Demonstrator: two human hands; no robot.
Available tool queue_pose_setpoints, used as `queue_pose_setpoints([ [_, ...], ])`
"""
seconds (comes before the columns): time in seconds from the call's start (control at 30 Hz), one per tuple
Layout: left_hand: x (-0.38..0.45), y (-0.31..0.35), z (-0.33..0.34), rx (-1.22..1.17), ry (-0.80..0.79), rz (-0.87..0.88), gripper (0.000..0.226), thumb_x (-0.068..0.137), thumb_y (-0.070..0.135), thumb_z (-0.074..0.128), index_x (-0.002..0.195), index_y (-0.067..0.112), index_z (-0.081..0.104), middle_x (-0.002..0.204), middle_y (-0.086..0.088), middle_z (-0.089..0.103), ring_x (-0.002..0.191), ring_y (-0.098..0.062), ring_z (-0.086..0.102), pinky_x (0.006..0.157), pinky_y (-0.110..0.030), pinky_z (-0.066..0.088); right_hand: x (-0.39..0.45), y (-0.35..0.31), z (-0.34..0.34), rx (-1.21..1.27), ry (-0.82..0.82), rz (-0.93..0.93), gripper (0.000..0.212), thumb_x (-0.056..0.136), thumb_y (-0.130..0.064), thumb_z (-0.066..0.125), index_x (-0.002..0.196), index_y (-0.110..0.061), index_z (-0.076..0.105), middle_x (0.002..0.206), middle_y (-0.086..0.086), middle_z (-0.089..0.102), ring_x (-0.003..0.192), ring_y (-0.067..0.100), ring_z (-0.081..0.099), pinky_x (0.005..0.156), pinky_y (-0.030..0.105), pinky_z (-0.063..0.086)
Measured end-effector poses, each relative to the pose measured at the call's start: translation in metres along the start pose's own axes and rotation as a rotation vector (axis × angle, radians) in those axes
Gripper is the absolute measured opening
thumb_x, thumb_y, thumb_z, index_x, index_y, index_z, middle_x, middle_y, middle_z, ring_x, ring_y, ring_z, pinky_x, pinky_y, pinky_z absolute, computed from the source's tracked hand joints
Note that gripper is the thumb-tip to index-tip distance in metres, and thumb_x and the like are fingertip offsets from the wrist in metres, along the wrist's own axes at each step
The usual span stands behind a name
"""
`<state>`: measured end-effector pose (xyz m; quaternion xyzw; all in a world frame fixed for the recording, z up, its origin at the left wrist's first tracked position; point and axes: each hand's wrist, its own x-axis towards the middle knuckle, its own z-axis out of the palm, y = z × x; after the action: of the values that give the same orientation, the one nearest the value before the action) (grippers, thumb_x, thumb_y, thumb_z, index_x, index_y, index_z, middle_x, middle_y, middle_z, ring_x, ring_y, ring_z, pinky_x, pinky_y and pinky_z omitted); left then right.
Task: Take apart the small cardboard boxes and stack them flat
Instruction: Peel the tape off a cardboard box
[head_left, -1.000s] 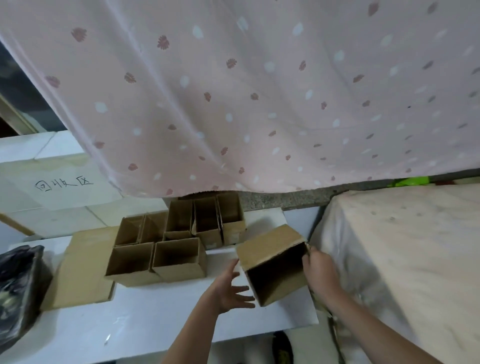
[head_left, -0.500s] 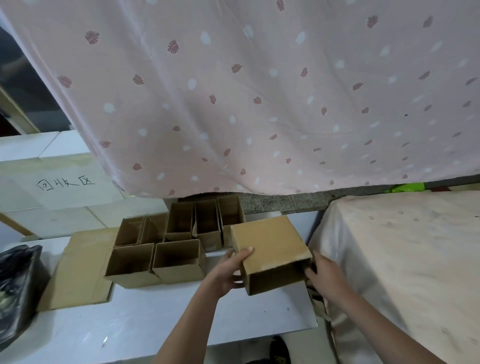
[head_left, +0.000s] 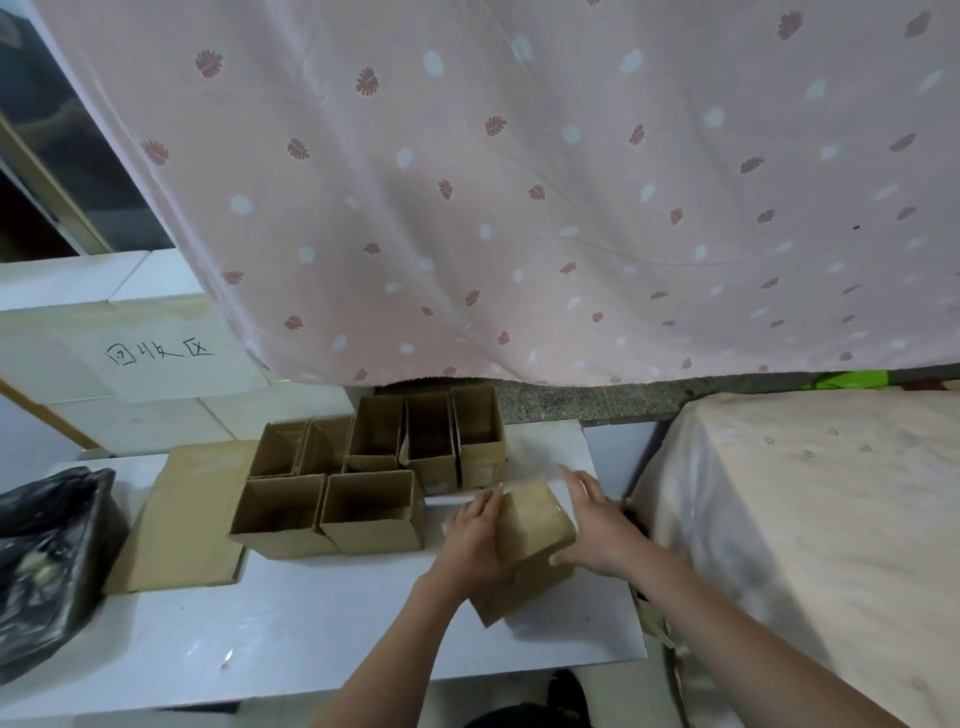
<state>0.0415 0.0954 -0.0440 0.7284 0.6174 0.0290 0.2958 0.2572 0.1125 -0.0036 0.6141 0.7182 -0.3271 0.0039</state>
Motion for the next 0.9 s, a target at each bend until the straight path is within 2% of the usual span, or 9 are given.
queue_pose_setpoints([
  [0.1, -0.003, -0.007, 0.01, 0.064, 0.003, 0.08, 0.122, 0.071, 0.043, 0.082, 0.16, 0.027, 0.0, 0.164, -0.001, 0.014, 0.148, -0.027, 0.016, 0.121, -0.044, 0.008, 0.008, -0.011, 0.014, -0.158, -0.071, -0.066, 0.134, 0.065, -0.038, 0.09, 0.153, -0.042, -0.011, 0.164, -0.007, -0.011, 0.148, 0.03, 0.019, 0.11, 0.046, 0.038],
  [0.23, -0.01, -0.011, 0.022, 0.064, 0.012, 0.137, 0.118, 0.072, 0.041, 0.081, 0.159, 0.028, 0.002, 0.163, 0.0, 0.016, 0.148, -0.024, 0.014, 0.122, -0.039, 0.005, 0.013, -0.011, 0.039, -0.218, -0.104, -0.076, 0.123, 0.069, -0.034, 0.088, 0.157, -0.029, 0.002, 0.164, -0.007, 0.004, 0.146, 0.028, 0.022, 0.113, 0.042, 0.035],
  [0.37, -0.016, -0.012, 0.026, 0.092, 0.063, 0.213, 0.111, 0.075, 0.027, 0.079, 0.16, 0.022, 0.007, 0.162, -0.001, 0.02, 0.149, -0.021, 0.015, 0.121, -0.028, -0.009, 0.012, -0.004, 0.059, -0.217, -0.055, -0.081, 0.114, 0.07, -0.039, 0.085, 0.156, -0.023, 0.012, 0.159, -0.006, 0.013, 0.137, 0.027, 0.032, 0.108, 0.041, 0.04],
  [0.47, -0.022, -0.015, 0.029, 0.119, 0.082, 0.205, 0.104, 0.084, 0.021, 0.07, 0.16, 0.019, 0.0, 0.167, 0.002, 0.004, 0.154, -0.02, -0.001, 0.117, -0.024, -0.02, 0.015, -0.004, 0.065, -0.219, -0.007, -0.088, 0.112, 0.07, -0.044, 0.083, 0.155, -0.024, 0.013, 0.158, -0.003, 0.016, 0.135, 0.027, 0.031, 0.108, 0.042, 0.038],
  [0.5, -0.025, -0.015, 0.033, 0.133, 0.071, 0.182, 0.102, 0.088, 0.026, 0.066, 0.16, 0.018, -0.005, 0.167, 0.004, -0.007, 0.154, -0.02, -0.009, 0.117, -0.026, -0.021, 0.016, -0.005, 0.066, -0.224, -0.013, -0.088, 0.112, 0.069, -0.046, 0.083, 0.155, -0.024, 0.013, 0.157, -0.002, 0.017, 0.135, 0.027, 0.03, 0.109, 0.042, 0.036],
  [0.6, -0.032, -0.017, 0.045, 0.214, 0.045, 0.094, 0.106, 0.09, 0.059, 0.052, 0.156, 0.016, -0.019, 0.16, 0.004, -0.029, 0.148, -0.019, -0.031, 0.121, -0.037, -0.021, 0.018, -0.01, 0.069, -0.183, 0.004, -0.081, 0.11, 0.07, -0.056, 0.079, 0.155, -0.025, 0.015, 0.155, 0.002, 0.02, 0.141, 0.027, 0.022, 0.115, 0.041, 0.026],
  [0.67, -0.032, -0.018, 0.05, 0.25, 0.054, 0.063, 0.106, 0.088, 0.071, 0.04, 0.153, 0.018, -0.025, 0.158, 0.004, -0.033, 0.144, -0.017, -0.038, 0.119, -0.04, -0.023, 0.016, -0.012, 0.072, -0.117, 0.091, -0.086, 0.092, 0.077, -0.056, 0.072, 0.151, -0.028, 0.025, 0.153, 0.003, 0.023, 0.142, 0.025, 0.019, 0.117, 0.039, 0.02],
  [0.77, -0.03, -0.017, 0.052, 0.257, 0.089, 0.037, 0.101, 0.088, 0.076, 0.027, 0.152, 0.018, -0.025, 0.159, 0.002, -0.032, 0.144, -0.017, -0.037, 0.119, -0.04, -0.021, 0.018, -0.015, 0.074, -0.116, 0.223, -0.166, 0.056, 0.087, -0.045, 0.065, 0.136, -0.032, 0.043, 0.139, -0.001, 0.033, 0.133, 0.021, 0.029, 0.111, 0.034, 0.027],
  [0.9, -0.031, -0.013, 0.053, 0.235, 0.073, -0.005, 0.097, 0.091, 0.075, 0.019, 0.152, 0.014, -0.027, 0.16, -0.001, -0.034, 0.145, -0.015, -0.037, 0.12, -0.04, -0.018, 0.029, -0.027, 0.067, -0.099, 0.107, -0.179, 0.039, 0.092, -0.038, 0.062, 0.129, -0.03, 0.05, 0.127, -0.005, 0.044, 0.121, 0.019, 0.039, 0.096, 0.033, 0.034],
])
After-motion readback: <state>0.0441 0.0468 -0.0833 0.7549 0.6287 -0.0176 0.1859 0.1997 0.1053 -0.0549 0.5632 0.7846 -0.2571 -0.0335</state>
